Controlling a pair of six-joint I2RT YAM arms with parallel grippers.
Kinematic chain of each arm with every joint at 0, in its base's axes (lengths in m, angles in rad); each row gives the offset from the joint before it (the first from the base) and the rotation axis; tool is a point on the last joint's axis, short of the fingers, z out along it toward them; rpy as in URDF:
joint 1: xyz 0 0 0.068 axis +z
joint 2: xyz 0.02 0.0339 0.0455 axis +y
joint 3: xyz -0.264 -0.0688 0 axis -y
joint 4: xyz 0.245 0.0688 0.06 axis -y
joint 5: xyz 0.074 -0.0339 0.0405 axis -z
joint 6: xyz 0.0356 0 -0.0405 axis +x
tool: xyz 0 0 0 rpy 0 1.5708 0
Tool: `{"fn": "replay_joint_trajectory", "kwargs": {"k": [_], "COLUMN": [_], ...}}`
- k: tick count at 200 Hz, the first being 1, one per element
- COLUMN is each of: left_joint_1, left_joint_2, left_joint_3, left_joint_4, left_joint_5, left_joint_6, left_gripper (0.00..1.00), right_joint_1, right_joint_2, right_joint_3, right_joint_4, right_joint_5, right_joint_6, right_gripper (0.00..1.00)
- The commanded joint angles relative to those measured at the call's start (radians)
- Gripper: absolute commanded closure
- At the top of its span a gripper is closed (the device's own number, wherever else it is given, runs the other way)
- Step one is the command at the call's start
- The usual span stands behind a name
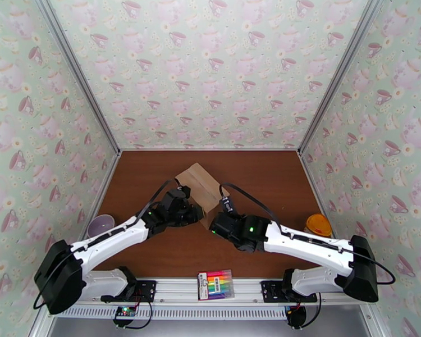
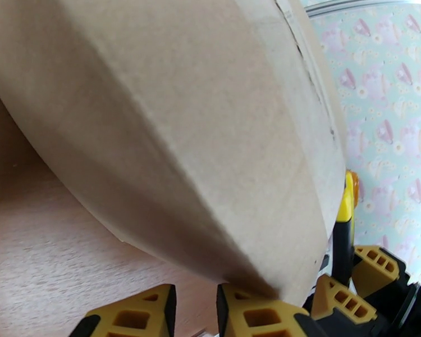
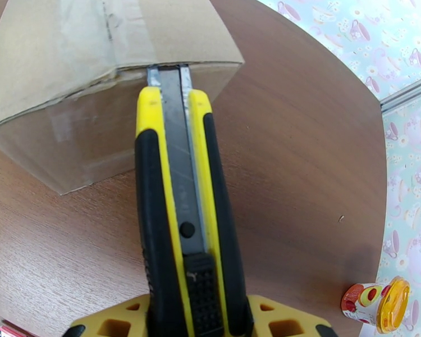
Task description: Unpack the express box
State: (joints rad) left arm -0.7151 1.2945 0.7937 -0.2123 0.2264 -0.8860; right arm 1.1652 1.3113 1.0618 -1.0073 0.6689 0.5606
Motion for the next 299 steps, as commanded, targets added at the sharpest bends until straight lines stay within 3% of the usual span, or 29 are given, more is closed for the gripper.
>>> {"fn": "replay_joint_trajectory", "kwargs": {"k": [1,299], "left_joint_1": [-0.005,-0.004], "left_joint_2": [0.024,0.082], "left_joint_3": [-0.008,0.074], "left_joint_4": [0.088,0.111], "left_joint_5": [-0.016,-0.055], "left_joint_6": [-0.042,-0.036], "left_gripper": [0.71,0.71], "right_joint_1": [0.017,0.094], "right_joint_2": [0.016,0.087], "right_joint_3": [0.041,0.085], "right_joint_4": [0.012,0.003], "right_joint_5": [-0.004,0.035], "right_joint_6": [-0.018,-0.010], "right_gripper": [1.00,1.00]}}
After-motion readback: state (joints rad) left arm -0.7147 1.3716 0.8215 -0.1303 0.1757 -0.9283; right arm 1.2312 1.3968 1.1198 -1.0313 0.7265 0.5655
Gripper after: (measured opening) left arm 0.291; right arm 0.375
